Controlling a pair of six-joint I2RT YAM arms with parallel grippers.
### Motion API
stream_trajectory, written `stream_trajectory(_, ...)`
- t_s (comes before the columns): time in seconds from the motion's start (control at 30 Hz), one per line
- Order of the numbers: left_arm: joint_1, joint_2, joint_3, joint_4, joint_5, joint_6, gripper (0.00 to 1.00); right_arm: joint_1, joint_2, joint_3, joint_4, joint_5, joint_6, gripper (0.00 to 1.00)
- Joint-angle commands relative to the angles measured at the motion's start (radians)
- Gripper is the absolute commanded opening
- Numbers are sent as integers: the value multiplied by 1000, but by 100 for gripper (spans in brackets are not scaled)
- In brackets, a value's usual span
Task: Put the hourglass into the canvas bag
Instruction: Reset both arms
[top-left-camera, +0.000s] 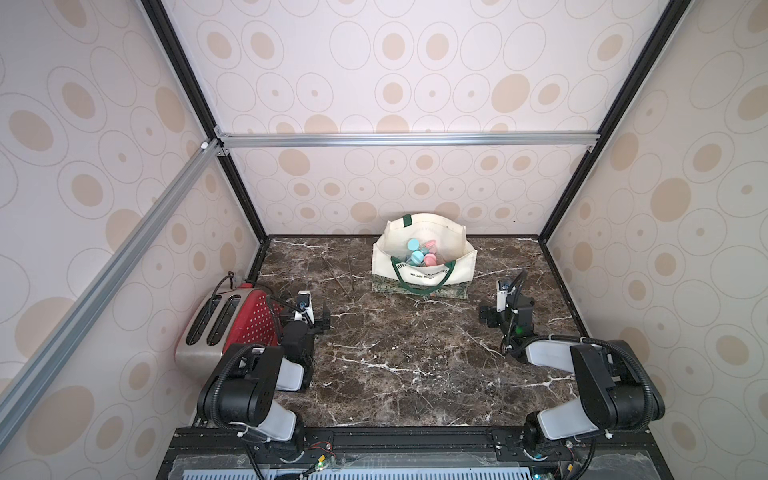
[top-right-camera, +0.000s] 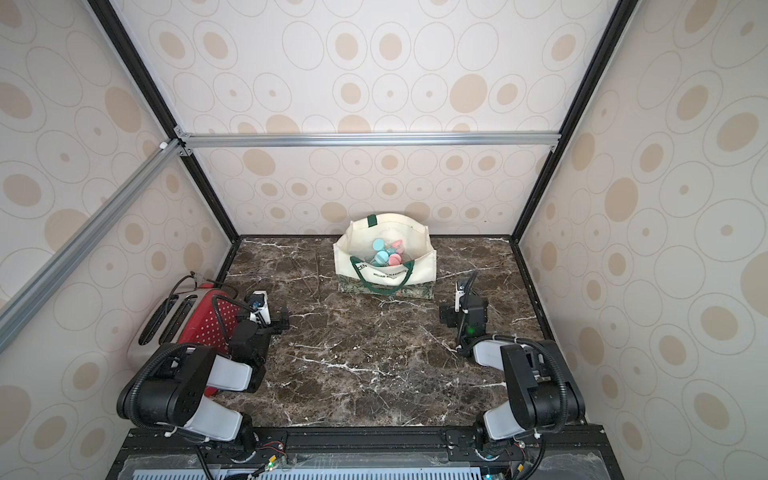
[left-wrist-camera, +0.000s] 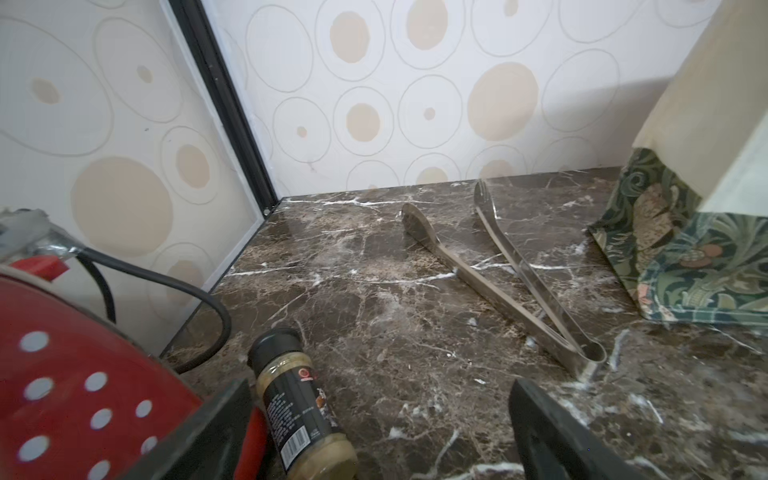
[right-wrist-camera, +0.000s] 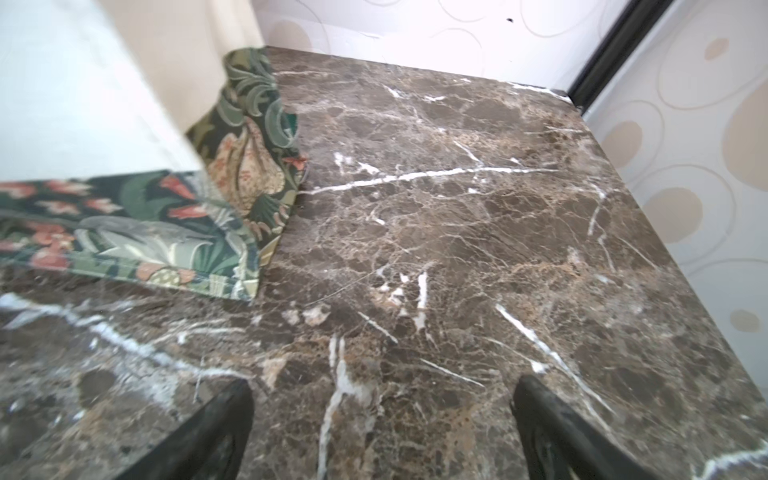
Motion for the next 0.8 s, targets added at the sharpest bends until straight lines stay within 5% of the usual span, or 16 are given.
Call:
stream_trajectory(0.0,40,20,56,5,86,-10,98,-37,74,-51,259,-92,-17,100)
stream_trajectory(0.1,74,23,79,-35,110,-45,98,-89,53,23,72,-137,39,100)
stream_trajectory(0.77,74,14,68,-26,94,-48,98,-88,48,10,93,-142,29,100)
